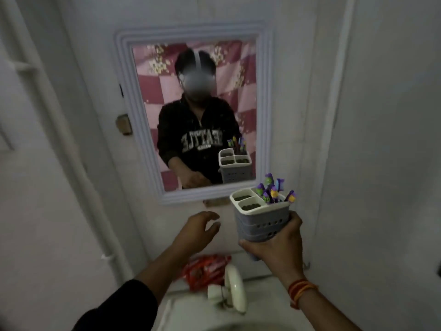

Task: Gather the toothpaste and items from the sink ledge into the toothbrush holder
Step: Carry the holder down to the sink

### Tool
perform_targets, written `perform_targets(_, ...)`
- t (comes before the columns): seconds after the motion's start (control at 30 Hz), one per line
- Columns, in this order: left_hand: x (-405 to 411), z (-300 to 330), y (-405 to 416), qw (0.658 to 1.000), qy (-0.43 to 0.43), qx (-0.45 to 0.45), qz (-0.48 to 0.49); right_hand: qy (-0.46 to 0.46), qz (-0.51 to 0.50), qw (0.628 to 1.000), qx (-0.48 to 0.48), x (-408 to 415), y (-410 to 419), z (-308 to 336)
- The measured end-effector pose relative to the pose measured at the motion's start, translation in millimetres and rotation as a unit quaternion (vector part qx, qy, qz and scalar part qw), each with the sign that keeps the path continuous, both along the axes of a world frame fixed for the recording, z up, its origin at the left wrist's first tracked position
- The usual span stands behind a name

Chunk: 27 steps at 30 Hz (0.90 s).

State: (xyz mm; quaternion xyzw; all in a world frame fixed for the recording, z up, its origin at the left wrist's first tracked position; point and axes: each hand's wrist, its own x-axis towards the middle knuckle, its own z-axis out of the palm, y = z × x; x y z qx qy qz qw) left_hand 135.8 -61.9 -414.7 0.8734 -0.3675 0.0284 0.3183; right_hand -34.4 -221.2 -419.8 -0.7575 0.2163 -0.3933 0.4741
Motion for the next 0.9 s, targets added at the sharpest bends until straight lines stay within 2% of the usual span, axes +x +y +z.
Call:
perform_targets(0.27, 20.7, -96.8, -0.4, 0.985, 0.110, 0.131, 0.011, 0.069, -0.023, 0.994, 0.084, -3.0, -5.6, -118.7)
perform_targets(0.43, 25.3, -140.2, -10.4, 0.978, 0.079, 0.194, 0.016, 0.102, -0.020, 0.987, 0.126, -15.0, -0.6, -177.5)
perform_targets(0.63, 26.2, -155.2, -43.8, 0.951, 0.112, 0.281, -0.069, 0.115, -0.021, 0.982, 0.147, -29.0, 3.1, -219.4)
perform_targets(0.73, 33.3, -158.0, -51.8, 0.933, 0.155, 0.319, -0.065, 0.128, -0.007, 0.978, 0.163, -27.5, 1.7, -235.7)
perform_targets(0.9, 41.6, -157.2, -61.7, 0.918, 0.166, 0.345, -0.100, 0.164, 0.026, 0.971, 0.173, -25.5, -2.2, -246.7)
